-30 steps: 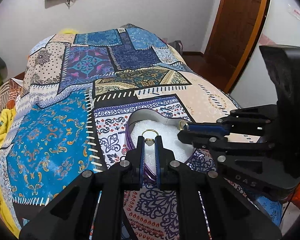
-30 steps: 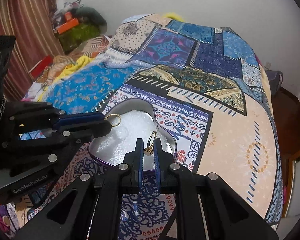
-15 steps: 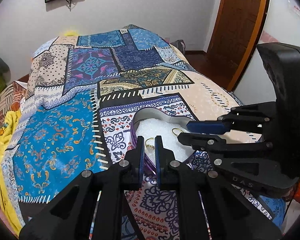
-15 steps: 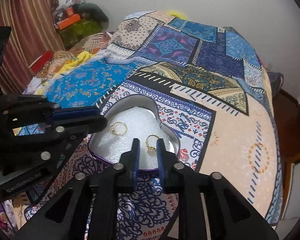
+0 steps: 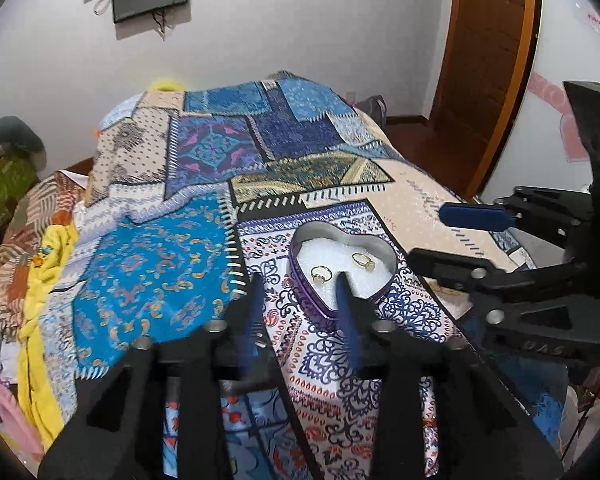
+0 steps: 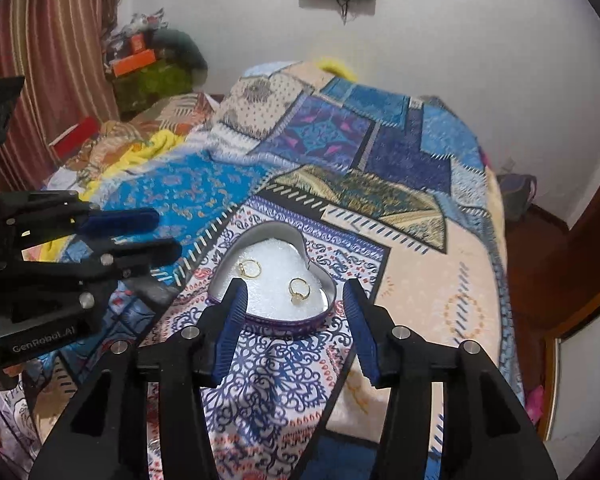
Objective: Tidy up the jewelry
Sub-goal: 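Open both grippers over the tin and lift them away, then grasp a silver charm with the right gripper while the left gripper grasps the red beaded bracelet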
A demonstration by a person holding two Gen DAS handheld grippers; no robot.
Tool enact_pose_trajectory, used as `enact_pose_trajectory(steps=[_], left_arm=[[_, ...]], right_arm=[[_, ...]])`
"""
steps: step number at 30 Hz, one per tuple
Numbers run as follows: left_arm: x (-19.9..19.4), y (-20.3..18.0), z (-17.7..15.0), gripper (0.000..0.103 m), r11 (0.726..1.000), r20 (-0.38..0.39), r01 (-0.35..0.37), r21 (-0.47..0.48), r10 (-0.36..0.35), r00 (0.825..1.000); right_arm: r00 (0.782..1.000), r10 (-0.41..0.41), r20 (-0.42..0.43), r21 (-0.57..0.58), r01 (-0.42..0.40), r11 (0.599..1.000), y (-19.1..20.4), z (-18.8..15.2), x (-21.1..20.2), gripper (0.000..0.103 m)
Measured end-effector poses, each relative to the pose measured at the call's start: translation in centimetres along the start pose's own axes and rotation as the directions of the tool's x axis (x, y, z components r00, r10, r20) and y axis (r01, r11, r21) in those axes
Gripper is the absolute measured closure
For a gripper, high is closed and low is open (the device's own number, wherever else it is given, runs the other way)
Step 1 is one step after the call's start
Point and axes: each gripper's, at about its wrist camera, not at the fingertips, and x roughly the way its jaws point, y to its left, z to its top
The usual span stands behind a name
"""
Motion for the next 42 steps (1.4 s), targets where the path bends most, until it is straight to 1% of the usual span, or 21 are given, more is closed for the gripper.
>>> enact_pose_trajectory(steps=[4, 6, 12, 17, 21, 25, 30, 35, 42], left_arm=[[-2.5, -0.2, -0.4, 0.059, 1.000, 0.028, -0.014, -0.012, 0.014, 1.000], [-3.6, -0.3, -0.5, 0.054, 1.000, 0.041, -0.018, -0.019, 0.018, 0.999], [-6.6, -0.6, -1.7, 0.052, 0.999, 0.066, -0.032, -0.036, 0.034, 0.997], [-8.3, -0.5, -3.2, 0.049, 0.997, 0.064, -0.041, -0.058, 0.044, 0.997], [-8.8, -0.1, -4.6, 0.049, 0.996, 0.040, -0.032, -0.084, 0.035, 0.999], [-9.0, 0.2, -6.1, 0.049, 0.995, 0.011, -0.031, -0.091, 0.032, 0.999], [-8.4, 0.0, -8.0, 0.049, 0.995, -0.028, -0.015, -0.099, 0.012, 1.000], [-7.0, -0.6, -9.8, 0.049, 0.996, -0.081, 0.002, -0.094, -0.010, 0.997], [-4.9, -1.7, -11.2, 0.049, 0.993, -0.132, 0.045, -0.106, -0.059, 0.990]], right_arm=[[0.999, -0.012, 0.036, 0.011, 0.012, 1.000, 0.4, 0.0, -2.2, 0.057], [0.998, -0.019, 0.058, 0.017, 0.018, 1.000, 0.8, -0.1, -3.5, 0.057], [0.995, -0.009, 0.096, 0.052, 0.004, 0.999, 1.6, -1.0, -6.3, 0.054], [0.995, -0.006, 0.101, 0.071, -0.001, 0.997, 2.3, -2.3, -7.7, 0.053], [0.995, -0.001, 0.099, 0.093, -0.008, 0.996, 2.6, -3.5, -8.6, 0.053], [0.996, -0.012, 0.085, 0.103, 0.003, 0.995, 2.8, -4.6, -8.6, 0.053], [0.999, -0.009, 0.038, 0.127, 0.004, 0.992, 2.8, -6.5, -7.6, 0.053], [1.000, -0.001, -0.030, 0.147, 0.005, 0.989, 3.0, -8.6, -5.9, 0.053], [0.996, 0.029, -0.083, 0.168, -0.015, 0.986, 3.4, -10.5, -4.1, 0.053]])
